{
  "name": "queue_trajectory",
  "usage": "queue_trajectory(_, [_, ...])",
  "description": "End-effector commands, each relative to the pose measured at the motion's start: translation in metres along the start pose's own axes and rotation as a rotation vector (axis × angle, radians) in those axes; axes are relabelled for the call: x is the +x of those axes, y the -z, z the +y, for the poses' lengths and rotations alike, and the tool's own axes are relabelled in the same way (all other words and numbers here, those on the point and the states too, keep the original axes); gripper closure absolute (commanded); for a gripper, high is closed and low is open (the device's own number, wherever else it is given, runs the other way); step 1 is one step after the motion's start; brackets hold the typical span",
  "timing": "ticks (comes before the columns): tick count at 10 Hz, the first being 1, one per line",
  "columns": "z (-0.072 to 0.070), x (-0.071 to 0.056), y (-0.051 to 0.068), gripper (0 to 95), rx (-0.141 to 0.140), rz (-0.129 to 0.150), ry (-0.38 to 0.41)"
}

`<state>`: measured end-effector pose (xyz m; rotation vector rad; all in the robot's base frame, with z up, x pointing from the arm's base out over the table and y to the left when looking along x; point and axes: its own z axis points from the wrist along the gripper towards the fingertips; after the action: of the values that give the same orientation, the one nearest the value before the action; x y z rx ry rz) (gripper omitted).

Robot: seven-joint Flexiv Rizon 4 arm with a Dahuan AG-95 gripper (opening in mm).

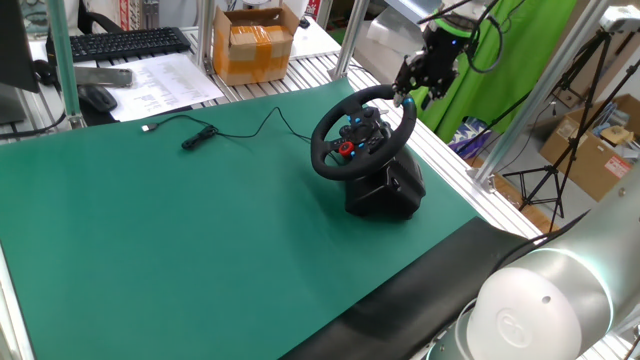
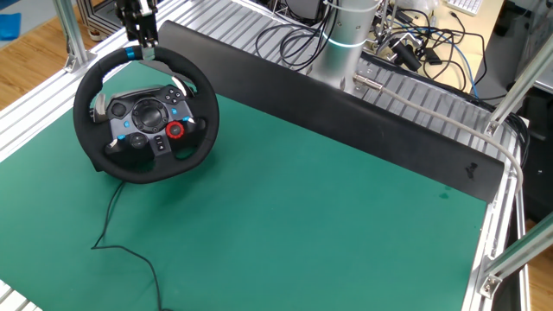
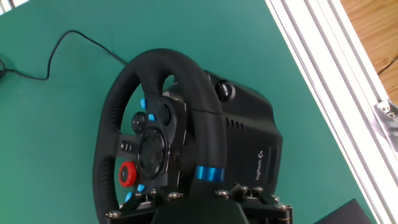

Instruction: Rotate the steering wheel 90 degrees clockwise

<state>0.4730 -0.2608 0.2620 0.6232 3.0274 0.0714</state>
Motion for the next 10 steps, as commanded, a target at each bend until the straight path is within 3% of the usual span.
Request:
queue_trajectory(1, [0.000,-0.002,-0.004,38.0,-0.001,-0.001,0.001])
queue_trajectory(8, [0.000,-0.002,-0.021,38.0,-0.009,-0.024,0.003])
queue_trajectory(9, [0.000,0.000,-0.023,57.0,-0.010,-0.025,0.010])
queue_trajectory(10, [0.000,0.000,-0.023,57.0,-0.011,-0.025,0.008])
